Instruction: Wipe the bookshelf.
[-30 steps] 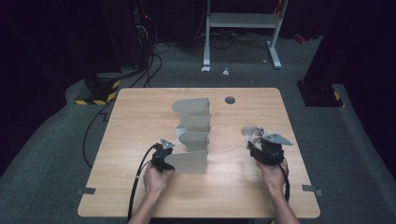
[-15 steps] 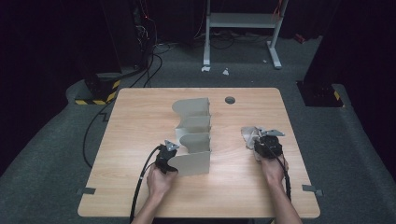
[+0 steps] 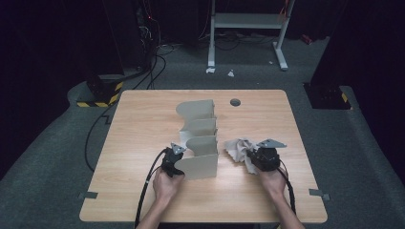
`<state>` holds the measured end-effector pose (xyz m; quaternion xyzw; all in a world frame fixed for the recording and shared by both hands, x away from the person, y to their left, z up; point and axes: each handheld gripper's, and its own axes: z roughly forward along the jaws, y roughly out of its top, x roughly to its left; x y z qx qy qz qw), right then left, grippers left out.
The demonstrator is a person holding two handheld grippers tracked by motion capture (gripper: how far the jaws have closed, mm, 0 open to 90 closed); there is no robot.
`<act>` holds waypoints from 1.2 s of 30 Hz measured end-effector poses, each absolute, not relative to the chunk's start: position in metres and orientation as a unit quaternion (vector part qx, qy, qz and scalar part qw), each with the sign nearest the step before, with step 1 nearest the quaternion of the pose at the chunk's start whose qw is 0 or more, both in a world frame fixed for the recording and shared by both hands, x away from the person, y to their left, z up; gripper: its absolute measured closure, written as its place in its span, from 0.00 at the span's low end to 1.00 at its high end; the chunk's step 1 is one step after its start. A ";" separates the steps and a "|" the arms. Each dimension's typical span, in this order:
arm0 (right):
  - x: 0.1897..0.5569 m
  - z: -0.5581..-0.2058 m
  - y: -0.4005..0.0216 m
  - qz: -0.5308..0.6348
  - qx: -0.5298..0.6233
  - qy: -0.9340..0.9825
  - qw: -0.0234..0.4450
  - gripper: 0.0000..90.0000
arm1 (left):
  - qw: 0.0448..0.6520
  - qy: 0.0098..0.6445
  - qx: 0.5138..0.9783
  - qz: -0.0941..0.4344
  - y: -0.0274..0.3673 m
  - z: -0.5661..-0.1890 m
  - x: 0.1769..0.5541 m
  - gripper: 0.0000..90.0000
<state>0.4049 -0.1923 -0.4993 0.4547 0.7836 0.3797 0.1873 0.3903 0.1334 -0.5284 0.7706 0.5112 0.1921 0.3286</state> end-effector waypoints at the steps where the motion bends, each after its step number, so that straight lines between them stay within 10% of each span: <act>1: 0.401 -0.499 -0.186 0.385 0.446 0.788 0.176 0.88 | 0.329 0.512 0.770 0.193 0.133 -0.529 0.391 0.38; 16: 0.385 -0.505 -0.140 0.422 0.397 0.810 0.092 0.88 | 0.322 0.517 0.768 0.200 0.138 -0.528 0.392 0.39; 36: 0.350 -0.412 -0.142 0.508 0.315 0.787 0.152 0.88 | 0.350 0.509 0.753 0.228 0.143 -0.537 0.392 0.36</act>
